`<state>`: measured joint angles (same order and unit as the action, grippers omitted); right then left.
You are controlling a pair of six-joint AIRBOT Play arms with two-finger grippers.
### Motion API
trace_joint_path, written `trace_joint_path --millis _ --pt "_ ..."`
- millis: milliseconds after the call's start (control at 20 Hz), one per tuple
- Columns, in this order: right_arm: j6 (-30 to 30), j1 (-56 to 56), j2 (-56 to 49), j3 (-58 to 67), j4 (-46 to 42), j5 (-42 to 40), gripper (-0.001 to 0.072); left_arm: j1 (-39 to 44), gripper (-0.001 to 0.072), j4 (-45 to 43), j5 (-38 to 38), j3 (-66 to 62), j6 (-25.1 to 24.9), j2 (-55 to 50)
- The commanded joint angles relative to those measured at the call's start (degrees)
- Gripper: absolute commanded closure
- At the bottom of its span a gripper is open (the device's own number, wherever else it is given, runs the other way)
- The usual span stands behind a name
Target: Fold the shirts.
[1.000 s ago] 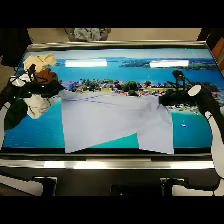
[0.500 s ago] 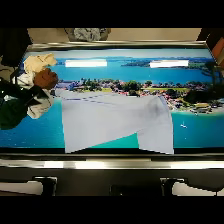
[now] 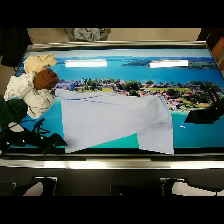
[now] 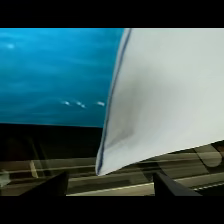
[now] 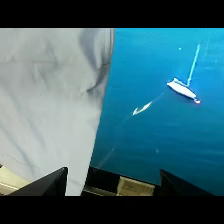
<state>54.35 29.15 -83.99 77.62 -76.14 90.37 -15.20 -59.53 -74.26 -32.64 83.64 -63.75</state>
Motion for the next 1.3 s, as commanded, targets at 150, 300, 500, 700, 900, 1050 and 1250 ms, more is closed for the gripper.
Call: trace_joint_path --millis 150,300,500,700,900,1050,1250 --pt "-1.3 -0.2 0.0 -0.6 -1.6 -0.8 0.0046 6.9 0.0283 5.4 11.8 6.2 1.9 -0.6" --pt "-3.9 -0.2 -0.6 -3.3 1.6 -4.4 0.0016 8.5 0.0481 5.4 16.1 6.2 4.5 -0.8" --pt "-7.0 -0.2 -4.6 -6.4 9.0 -12.5 0.0037 8.6 0.0665 5.3 16.2 5.9 3.5 -0.5" --pt "-9.5 -0.2 -10.4 -6.4 16.0 -17.9 0.0056 8.5 0.0665 5.3 15.6 4.7 2.5 1.2" --pt "-10.3 -1.4 -15.0 -6.4 18.6 -16.6 0.0105 8.5 0.0665 5.4 15.6 4.4 2.4 2.2" --pt "-8.5 -4.9 -16.1 -6.3 16.7 -18.6 0.0456 8.5 0.0665 5.3 15.5 4.3 2.3 2.3" --pt "-9.7 -5.4 -12.7 -1.3 18.1 -8.0 0.0665 8.4 0.0667 -0.5 10.6 -4.8 0.3 2.8"
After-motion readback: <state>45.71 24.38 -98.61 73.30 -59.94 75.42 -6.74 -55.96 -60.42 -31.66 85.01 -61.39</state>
